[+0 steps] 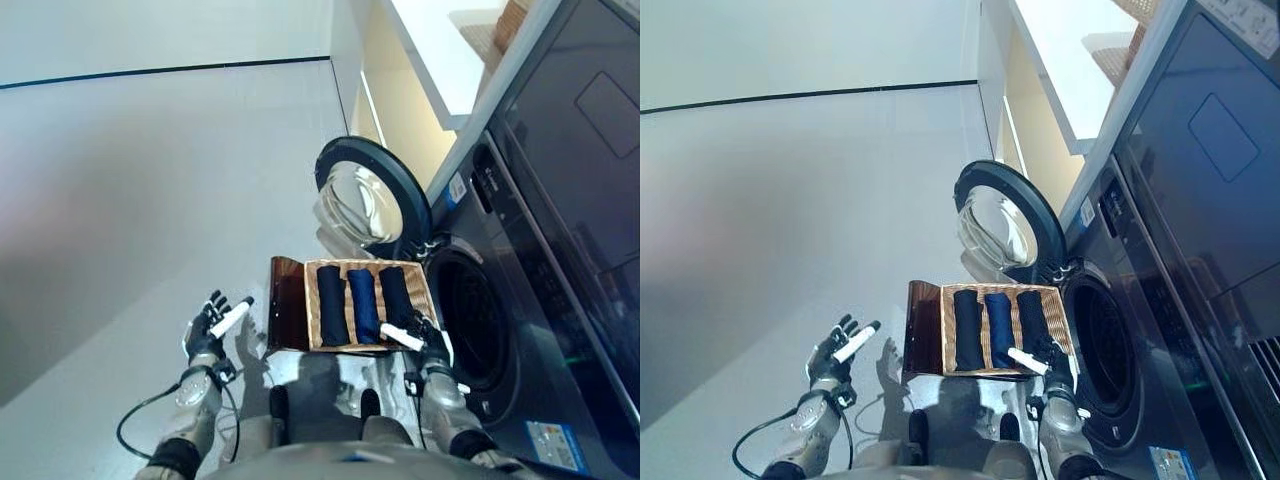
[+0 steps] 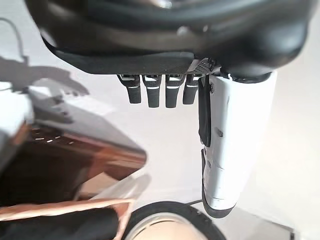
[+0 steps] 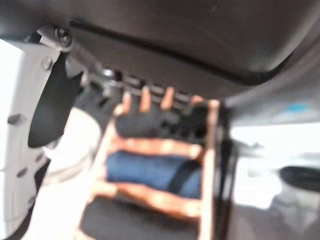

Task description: Pick up the clothes and place them into the washing machine

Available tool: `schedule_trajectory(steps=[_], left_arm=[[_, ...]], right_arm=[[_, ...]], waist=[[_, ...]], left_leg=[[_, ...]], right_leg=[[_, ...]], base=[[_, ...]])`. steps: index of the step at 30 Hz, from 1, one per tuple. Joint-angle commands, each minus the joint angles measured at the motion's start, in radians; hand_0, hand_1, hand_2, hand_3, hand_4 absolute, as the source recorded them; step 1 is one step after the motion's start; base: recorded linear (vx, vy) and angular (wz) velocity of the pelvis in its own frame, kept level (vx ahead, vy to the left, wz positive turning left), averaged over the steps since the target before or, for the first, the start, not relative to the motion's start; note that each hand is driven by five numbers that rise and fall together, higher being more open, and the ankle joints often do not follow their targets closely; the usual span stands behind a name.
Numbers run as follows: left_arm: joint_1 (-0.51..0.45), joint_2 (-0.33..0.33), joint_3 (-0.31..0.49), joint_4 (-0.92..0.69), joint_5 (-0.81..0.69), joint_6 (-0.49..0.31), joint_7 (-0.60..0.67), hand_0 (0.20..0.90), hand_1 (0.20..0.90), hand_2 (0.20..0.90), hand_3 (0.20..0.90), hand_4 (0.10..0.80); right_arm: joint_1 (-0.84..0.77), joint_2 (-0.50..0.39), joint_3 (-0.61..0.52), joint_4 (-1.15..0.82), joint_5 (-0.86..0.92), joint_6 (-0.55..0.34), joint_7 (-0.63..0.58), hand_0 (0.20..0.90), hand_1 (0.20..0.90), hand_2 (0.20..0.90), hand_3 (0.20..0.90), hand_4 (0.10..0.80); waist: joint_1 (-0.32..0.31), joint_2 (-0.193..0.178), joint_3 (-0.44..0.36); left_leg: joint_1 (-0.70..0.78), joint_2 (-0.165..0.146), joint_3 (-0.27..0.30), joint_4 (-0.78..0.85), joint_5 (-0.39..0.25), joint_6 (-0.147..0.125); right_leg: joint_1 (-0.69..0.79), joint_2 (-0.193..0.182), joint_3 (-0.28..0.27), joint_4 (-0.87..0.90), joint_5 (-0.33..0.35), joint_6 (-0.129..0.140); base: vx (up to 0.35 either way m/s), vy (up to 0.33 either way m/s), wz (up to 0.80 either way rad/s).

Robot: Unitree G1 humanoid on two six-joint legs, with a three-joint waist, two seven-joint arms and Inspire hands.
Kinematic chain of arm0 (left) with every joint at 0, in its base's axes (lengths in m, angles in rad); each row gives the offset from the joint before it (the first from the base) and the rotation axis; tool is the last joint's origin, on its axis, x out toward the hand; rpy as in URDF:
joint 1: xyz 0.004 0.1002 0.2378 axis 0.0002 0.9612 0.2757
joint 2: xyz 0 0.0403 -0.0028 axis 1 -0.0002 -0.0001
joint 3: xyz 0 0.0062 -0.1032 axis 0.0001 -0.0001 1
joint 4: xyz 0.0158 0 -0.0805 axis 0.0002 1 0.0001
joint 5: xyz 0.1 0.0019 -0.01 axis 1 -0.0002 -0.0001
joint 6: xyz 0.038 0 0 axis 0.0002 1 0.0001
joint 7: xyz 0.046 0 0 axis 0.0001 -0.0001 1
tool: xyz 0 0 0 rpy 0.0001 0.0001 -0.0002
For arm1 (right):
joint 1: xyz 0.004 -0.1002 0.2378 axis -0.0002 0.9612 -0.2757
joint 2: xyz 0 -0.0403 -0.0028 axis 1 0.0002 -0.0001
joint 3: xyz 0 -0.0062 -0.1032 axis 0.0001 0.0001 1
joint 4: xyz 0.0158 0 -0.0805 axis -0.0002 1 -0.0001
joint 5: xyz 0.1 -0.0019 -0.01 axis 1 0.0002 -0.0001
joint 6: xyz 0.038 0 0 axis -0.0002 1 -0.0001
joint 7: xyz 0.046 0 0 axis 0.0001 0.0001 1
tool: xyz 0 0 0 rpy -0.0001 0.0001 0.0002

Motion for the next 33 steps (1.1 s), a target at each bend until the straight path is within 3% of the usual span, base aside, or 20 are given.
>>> schedule_trajectory(steps=[1, 6, 7, 8, 10, 14, 16, 18, 22, 24, 33], left_arm=[[0.004, 0.021, 0.008, -0.069, -0.003, -0.085, -0.003, 0.9, 0.9, 0.9, 0.9, 0.8], [0.008, 0.014, -0.007, -0.08, 0.001, -0.079, -0.013, 0.9, 0.9, 0.9, 0.9, 0.8], [0.008, 0.014, -0.017, -0.079, 0.007, -0.072, -0.017, 0.9, 0.9, 0.9, 0.9, 0.8], [0.008, 0.014, -0.017, -0.079, 0.007, -0.072, -0.017, 0.9, 0.9, 0.9, 0.9, 0.8], [0.002, 0.015, -0.027, -0.082, 0.016, -0.065, -0.019, 0.9, 0.9, 0.9, 0.9, 0.8], [-0.005, 0.032, -0.023, -0.109, 0.023, -0.063, -0.02, 0.9, 0.9, 0.9, 0.9, 0.8], [-0.005, 0.031, -0.023, -0.109, 0.022, -0.065, -0.022, 0.9, 0.9, 0.9, 0.9, 0.8], [-0.015, 0.025, -0.016, -0.096, 0.001, -0.077, -0.019, 0.9, 0.9, 0.9, 0.9, 0.8], [-0.01, 0.023, 0.005, -0.085, -0.02, -0.085, -0.007, 0.9, 0.9, 0.9, 0.9, 0.8], [0.003, 0.012, 0.018, -0.079, -0.033, -0.083, -0.001, 0.9, 0.9, 0.9, 0.9, 0.8], [0.015, -0.005, 0.007, -0.094, -0.044, -0.08, -0.012, 0.9, 0.9, 0.9, 0.9, 0.8]], right_arm=[[-0.057, -0.035, -0.018, -0.051, -0.017, -0.054, -0.019, 0.9, 0.9, 0.9, 0.9, 0.8], [-0.053, -0.038, -0.027, -0.067, -0.012, -0.054, -0.017, 0.9, 0.9, 0.9, 0.9, 0.8], [-0.054, -0.037, -0.028, -0.075, -0.01, -0.055, -0.017, 0.9, 0.9, 0.9, 0.9, 0.8], [-0.054, -0.037, -0.028, -0.075, -0.011, -0.055, -0.017, 0.9, 0.9, 0.9, 0.9, 0.8], [-0.065, -0.035, -0.018, -0.073, -0.005, -0.056, -0.017, 0.9, 0.9, 0.9, 0.9, 0.8], [-0.083, -0.032, -0.01, -0.087, 0.004, -0.058, -0.017, 0.9, 0.9, 0.9, 0.9, 0.8], [-0.085, -0.034, -0.011, -0.085, 0.004, -0.059, -0.017, 0.9, 0.9, 0.9, 0.9, 0.8], [-0.107, -0.04, -0.013, -0.075, 0.01, -0.059, -0.021, 0.9, 0.9, 0.9, 0.9, 0.8], [-0.128, -0.036, -0.004, -0.077, 0.003, -0.055, -0.024, 0.9, 0.9, 0.9, 0.9, 0.8], [-0.122, -0.043, 0.001, -0.097, -0.014, -0.05, -0.024, 0.9, 0.9, 0.9, 0.9, 0.8], [-0.094, -0.065, -0.011, -0.112, -0.023, -0.061, -0.031, 0.9, 0.9, 0.9, 0.9, 0.8]], waist=[[0.001, -0.041, -0.048], [-0.004, -0.052, -0.058], [-0.008, -0.053, -0.057], [-0.007, -0.053, -0.057], [-0.019, -0.04, -0.036], [-0.035, -0.003, -0.004], [-0.041, -0.001, -0.004], [-0.05, -0.009, -0.006], [-0.052, -0.027, 0.005], [-0.037, -0.052, 0.001], [-0.036, -0.053, -0.003]], left_leg=[[-0.079, 0.011, -0.04, 0.079, -0.008, -0.052], [-0.055, -0.009, -0.038, 0.085, -0.038, -0.037], [-0.038, -0.019, -0.039, 0.092, -0.056, -0.021], [-0.038, -0.019, -0.037, 0.092, -0.056, -0.021], [0.008, -0.034, -0.038, 0.087, -0.068, 0.01], [0.037, -0.023, -0.056, 0.098, -0.076, 0.025], [0.041, -0.026, -0.064, 0.099, -0.08, 0.022], [0.053, -0.03, -0.085, 0.094, -0.093, -0.004], [0.08, -0.015, -0.094, 0.084, -0.112, -0.031], [0.074, -0.009, -0.085, 0.095, -0.123, -0.05], [0.022, 0.055, -0.106, 0.083, -0.092, -0.096]], right_leg=[[0.095, -0.057, 0.011, 0.065, 0.014, 0.041], [0.096, -0.073, 0.009, 0.098, 0.059, 0.053], [0.075, -0.082, 0.018, 0.175, 0.11, 0.05], [0.074, -0.082, 0.02, 0.177, 0.109, 0.051], [0.021, -0.079, 0.048, 0.319, 0.21, 0.027], [-0.056, -0.048, 0.034, 0.451, 0.18, 0.0], [-0.057, -0.049, 0.025, 0.43, 0.157, -0.002], [-0.077, -0.062, 0.014, 0.263, 0.078, 0.007], [-0.077, -0.091, -0.024, 0.121, 0.115, 0.036], [-0.041, -0.105, -0.06, 0.063, 0.133, 0.049], [-0.047, -0.051, -0.087, 0.009, 0.098, 0.03]], base=[[0.086, 0.058, -0.06], [0.082, 0.054, 0.01], [0.056, 0.052, -0.05], [0.113, 0.133, -0.06], [0.086, 0.162, -0.1], [0.051, 0.108, -0.07], [0.094, -0.021, 0.03], [0.142, -0.105, 0.21], [0.106, -0.139, 0.03], [0.08, -0.175, 0.21], [0.02, -0.125, -0.01]])
